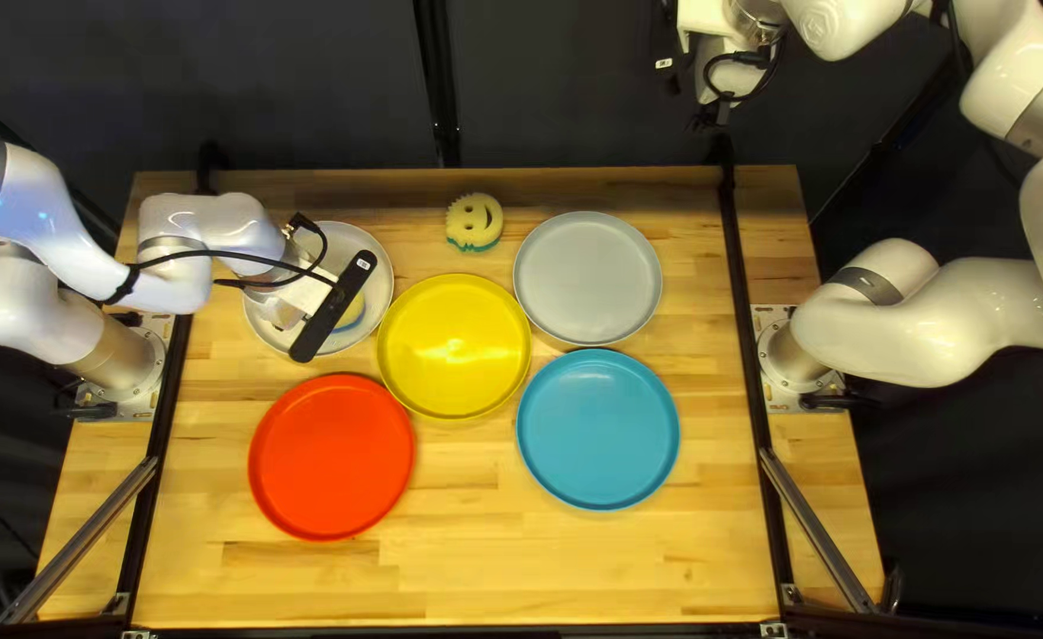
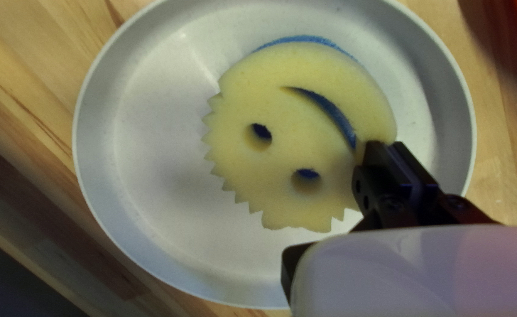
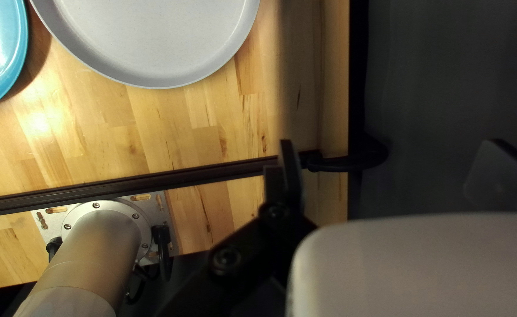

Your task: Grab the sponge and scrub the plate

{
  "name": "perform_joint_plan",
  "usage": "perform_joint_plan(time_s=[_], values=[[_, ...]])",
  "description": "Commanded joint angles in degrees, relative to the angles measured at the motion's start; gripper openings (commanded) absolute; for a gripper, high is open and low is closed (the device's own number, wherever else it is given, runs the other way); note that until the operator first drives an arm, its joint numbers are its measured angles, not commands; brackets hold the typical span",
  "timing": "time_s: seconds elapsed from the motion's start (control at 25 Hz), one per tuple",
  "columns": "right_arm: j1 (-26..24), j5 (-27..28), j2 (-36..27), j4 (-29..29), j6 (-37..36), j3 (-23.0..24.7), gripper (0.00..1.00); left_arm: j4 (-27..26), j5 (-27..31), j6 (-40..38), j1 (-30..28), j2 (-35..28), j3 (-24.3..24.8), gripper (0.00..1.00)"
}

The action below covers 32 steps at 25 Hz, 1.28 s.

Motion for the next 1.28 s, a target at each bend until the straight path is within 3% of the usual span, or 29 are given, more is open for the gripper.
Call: perform_joint_plan(time_s=[0.04, 0.2, 0.32, 0.48, 0.8, 0.96, 1.28], values=[[0.0, 0.0, 0.0, 0.0, 0.0, 0.0, 1.00, -0.5, -1.3, 5.9, 6.3, 1.3, 1.3, 0.00], [0.0, 0.0, 0.0, 0.0, 0.0, 0.0, 1.00, -0.8, -1.1, 10.5, 11.8, 2.1, 1.6, 0.00], [0.0, 0.0, 0.0, 0.0, 0.0, 0.0, 1.00, -0.9, 0.2, 10.4, 12.0, 1.1, 1.7, 0.00], [0.0, 0.0, 0.0, 0.0, 0.0, 0.0, 1.00, -1.0, 1.2, 6.4, 7.8, -0.7, 2.4, 0.00], [0.0, 0.0, 0.0, 0.0, 0.0, 0.0, 1.00, 0.0, 1.4, -6.2, -6.4, -1.7, 3.1, 0.00], [0.0, 0.0, 0.0, 0.0, 0.0, 0.0, 1.00, 0.4, 2.9, -8.5, -8.7, -4.5, 4.2, 0.00], [0.0, 0.0, 0.0, 0.0, 0.0, 0.0, 1.00, 0.5, 2.4, 0.4, 2.0, -4.4, 5.2, 0.00]])
